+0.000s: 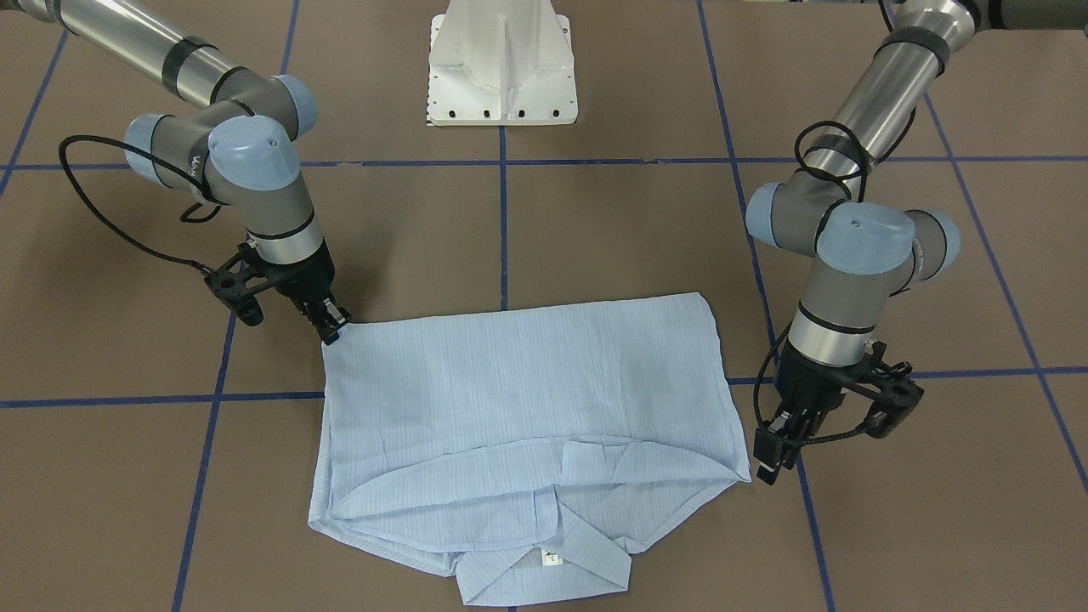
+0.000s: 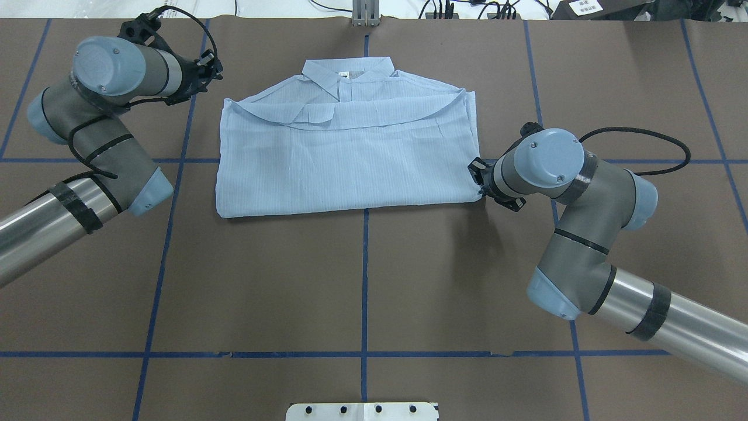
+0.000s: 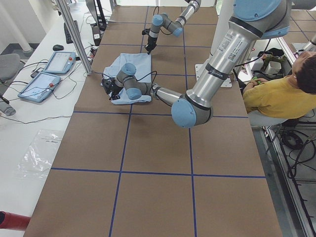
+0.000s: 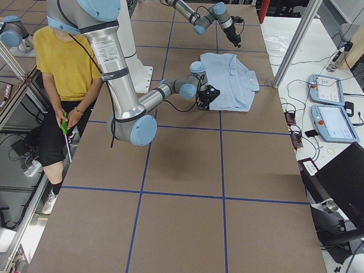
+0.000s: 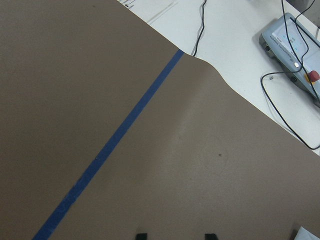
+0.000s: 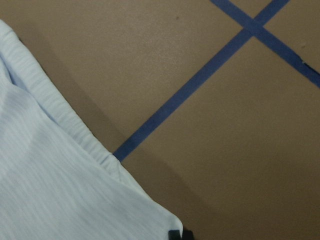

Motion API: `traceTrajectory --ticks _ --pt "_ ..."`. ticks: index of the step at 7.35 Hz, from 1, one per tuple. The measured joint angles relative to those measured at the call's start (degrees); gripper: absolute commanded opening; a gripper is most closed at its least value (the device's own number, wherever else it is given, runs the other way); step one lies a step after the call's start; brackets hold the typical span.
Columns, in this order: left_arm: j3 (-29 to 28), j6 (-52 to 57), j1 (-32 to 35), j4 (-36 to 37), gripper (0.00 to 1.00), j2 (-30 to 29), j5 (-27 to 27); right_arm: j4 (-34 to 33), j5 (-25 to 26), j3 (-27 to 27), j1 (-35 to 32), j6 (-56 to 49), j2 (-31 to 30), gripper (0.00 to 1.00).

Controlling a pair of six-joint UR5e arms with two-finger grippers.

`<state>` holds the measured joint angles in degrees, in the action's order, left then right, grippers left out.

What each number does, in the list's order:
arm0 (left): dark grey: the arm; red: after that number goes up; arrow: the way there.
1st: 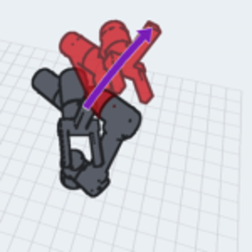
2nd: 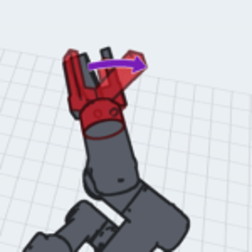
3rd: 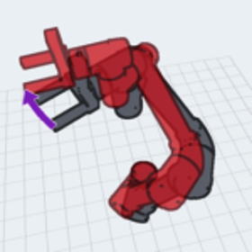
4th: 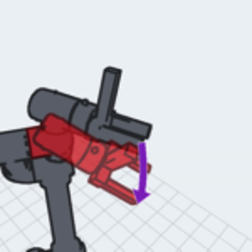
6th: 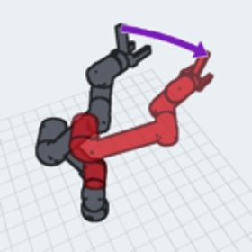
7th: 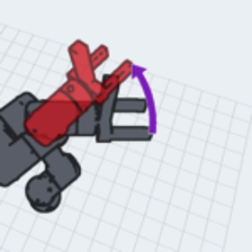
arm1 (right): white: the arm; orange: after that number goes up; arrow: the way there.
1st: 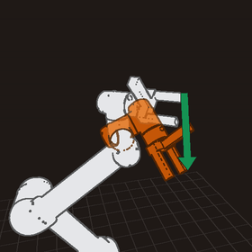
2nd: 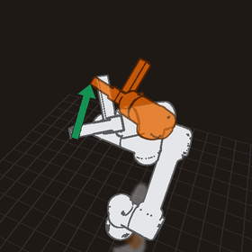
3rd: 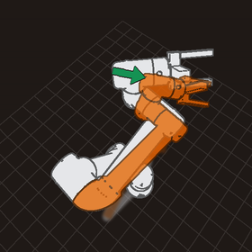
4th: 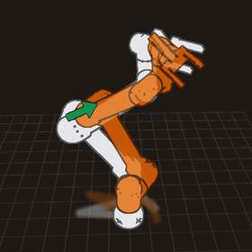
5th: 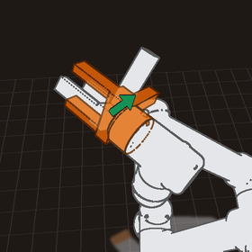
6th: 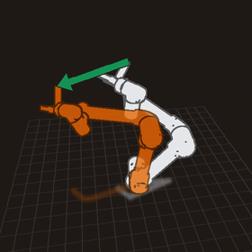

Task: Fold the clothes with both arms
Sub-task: 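Drag the folded shirt toward the robot with the right gripper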

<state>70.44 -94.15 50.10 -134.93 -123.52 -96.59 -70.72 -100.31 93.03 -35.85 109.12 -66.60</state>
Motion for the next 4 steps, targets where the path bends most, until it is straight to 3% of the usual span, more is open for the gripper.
traceTrajectory --ticks 2,4 --pt "0.03 -0.06 0.0 -0.06 0.49 0.01 0.0 -0.39 -1.93 6.27 0.18 0.68 -3.95 0.0" --pt "0.07 -0.05 0.0 -0.13 0.49 -0.03 -0.02 -0.71 -3.64 20.85 5.59 5.3 -15.07 0.0"
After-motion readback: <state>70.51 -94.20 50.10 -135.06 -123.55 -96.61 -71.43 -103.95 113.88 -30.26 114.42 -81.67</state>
